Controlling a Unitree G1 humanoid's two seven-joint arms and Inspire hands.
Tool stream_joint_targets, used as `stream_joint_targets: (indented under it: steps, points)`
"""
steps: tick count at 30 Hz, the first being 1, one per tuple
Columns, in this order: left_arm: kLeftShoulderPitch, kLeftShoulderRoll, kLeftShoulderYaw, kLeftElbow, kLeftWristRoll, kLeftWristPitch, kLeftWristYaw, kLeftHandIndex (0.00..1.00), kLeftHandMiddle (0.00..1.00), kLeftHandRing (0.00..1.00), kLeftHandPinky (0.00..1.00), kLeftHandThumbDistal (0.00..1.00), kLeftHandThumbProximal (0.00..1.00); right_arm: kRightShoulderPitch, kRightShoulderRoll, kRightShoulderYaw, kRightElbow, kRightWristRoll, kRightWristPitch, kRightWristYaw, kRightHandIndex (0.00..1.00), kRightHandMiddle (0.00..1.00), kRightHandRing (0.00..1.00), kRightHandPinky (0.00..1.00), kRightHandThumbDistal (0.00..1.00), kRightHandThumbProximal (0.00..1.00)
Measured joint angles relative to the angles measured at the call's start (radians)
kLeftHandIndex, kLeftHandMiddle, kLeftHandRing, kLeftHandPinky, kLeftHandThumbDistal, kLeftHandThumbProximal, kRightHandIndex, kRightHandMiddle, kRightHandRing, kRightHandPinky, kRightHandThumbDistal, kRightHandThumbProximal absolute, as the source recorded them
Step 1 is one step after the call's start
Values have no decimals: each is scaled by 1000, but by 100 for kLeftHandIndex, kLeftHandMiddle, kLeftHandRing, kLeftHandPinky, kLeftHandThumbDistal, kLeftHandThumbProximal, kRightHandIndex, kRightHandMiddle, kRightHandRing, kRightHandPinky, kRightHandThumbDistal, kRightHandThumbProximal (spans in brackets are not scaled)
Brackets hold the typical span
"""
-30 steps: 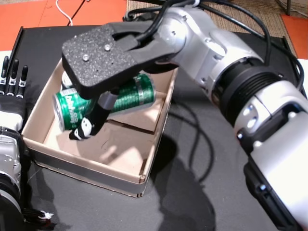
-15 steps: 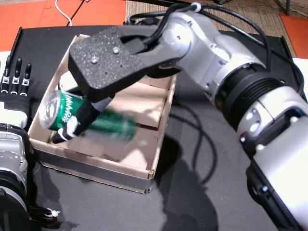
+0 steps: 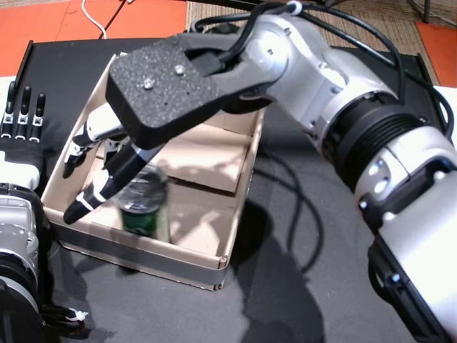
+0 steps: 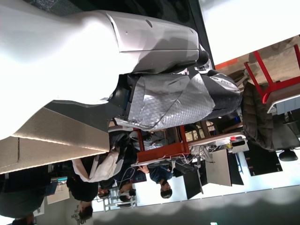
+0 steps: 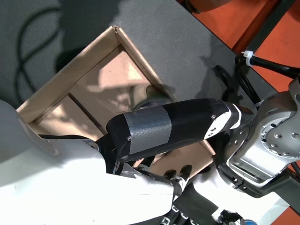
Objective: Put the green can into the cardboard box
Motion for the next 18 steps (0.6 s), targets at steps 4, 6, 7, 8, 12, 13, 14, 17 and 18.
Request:
stream_joint_targets:
  steps: [4, 6, 7, 8, 12, 13, 14, 17, 18]
  points:
    - [0, 0, -5, 0, 3, -1, -1, 57, 58, 63, 83, 0, 94, -2, -6, -6, -1, -2, -11, -13, 80, 89, 100, 98, 100, 77]
    - [0, 0, -8, 0, 4, -4, -6, 45, 51, 64, 82, 0, 91, -11, -27, -5, -11, -7, -35, -56, 74, 85, 99, 95, 100, 69]
    - [0, 0, -8, 0, 4, -6, -7, 42, 48, 61, 81, 0, 90, -17, -42, -5, -20, -8, -50, -87, 72, 85, 99, 95, 100, 67]
    - [0, 1, -7, 0, 4, -8, -7, 41, 45, 59, 81, 0, 90, -27, -59, -6, -31, -8, -64, -117, 72, 87, 98, 95, 100, 67]
    - [0, 5, -8, 0, 4, -9, -6, 34, 36, 50, 78, 0, 90, -43, -141, -33, -87, -2, -165, -293, 62, 84, 98, 95, 100, 62]
    - [0, 7, -8, 0, 4, -9, -6, 35, 37, 51, 80, 0, 93, -43, -163, -38, -102, -3, -195, -347, 62, 83, 97, 95, 100, 58]
    - [0, 9, -8, 0, 4, -9, -7, 36, 38, 52, 80, 0, 94, -41, -186, -42, -119, -8, -227, -414, 64, 83, 98, 96, 100, 59]
    - [0, 12, -6, 0, 4, -9, -22, 36, 38, 52, 80, 0, 93, -37, -262, -48, -166, -49, -310, -665, 75, 86, 100, 100, 100, 59]
    - [0, 13, -6, 0, 4, -9, -23, 37, 38, 52, 80, 0, 93, -37, -286, -49, -180, -67, -326, -751, 78, 88, 100, 100, 100, 58]
